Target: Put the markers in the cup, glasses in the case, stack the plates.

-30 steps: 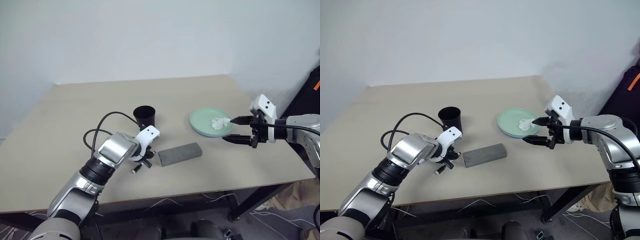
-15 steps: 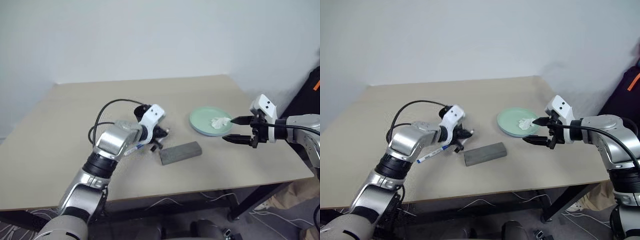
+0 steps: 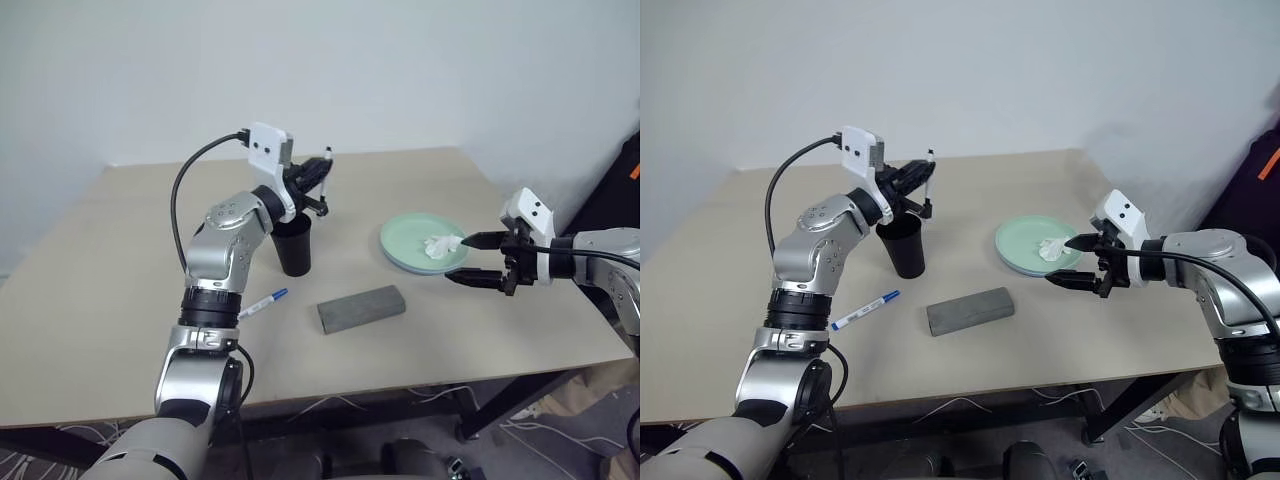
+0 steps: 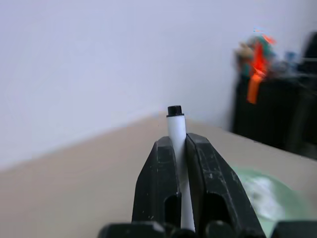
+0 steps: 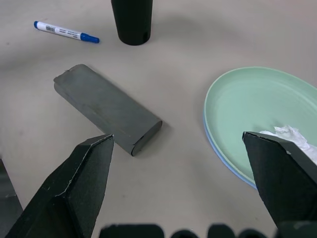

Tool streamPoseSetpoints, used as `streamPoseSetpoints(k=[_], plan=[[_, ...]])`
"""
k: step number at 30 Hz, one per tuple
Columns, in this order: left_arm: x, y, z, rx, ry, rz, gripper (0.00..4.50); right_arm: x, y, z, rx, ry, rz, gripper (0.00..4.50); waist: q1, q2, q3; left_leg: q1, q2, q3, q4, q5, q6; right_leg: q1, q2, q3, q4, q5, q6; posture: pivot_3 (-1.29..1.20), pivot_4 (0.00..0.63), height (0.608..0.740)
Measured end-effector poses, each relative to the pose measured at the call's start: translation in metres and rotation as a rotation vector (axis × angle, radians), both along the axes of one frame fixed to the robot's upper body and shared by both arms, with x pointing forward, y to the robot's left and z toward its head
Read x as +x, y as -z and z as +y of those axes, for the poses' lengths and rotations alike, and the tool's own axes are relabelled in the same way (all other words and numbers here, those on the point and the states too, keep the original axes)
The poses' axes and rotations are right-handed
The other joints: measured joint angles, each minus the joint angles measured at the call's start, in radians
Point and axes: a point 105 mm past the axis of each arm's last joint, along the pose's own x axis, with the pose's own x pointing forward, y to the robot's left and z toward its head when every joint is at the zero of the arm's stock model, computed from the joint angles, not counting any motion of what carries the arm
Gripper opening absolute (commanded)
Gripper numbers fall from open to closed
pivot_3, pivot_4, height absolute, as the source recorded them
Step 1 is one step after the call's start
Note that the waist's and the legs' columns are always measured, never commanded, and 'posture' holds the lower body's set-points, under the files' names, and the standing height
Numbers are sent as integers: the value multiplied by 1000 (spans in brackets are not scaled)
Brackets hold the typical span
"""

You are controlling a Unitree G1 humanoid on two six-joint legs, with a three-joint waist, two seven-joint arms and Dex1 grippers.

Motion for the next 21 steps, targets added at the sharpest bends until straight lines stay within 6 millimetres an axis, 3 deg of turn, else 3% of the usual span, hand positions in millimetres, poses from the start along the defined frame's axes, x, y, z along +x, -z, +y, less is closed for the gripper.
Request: streamPoseSetpoints(k=[4, 17, 21], plan=[[8, 7, 13, -21, -96, -64, 61, 1, -5, 0, -3, -2, -15, 4500, 0, -1, 0, 0, 0, 0, 2, 0, 0, 1, 0, -1, 0, 0, 0, 0, 0, 727], [13, 41, 12, -45, -117, -40, 61, 2, -7, 1, -1, -9, -21, 4500, 27, 0, 0, -1, 0, 0, 0, 0, 0, 0, 0, 0, 0, 2, 3, 0, 0, 727], [12, 50, 16, -39, -121, -24, 1212, 2, -7, 2, 1, -9, -21, 4500, 27, 0, 0, -1, 0, 0, 1, 0, 0, 0, 0, 0, 0, 2, 3, 0, 0, 727]])
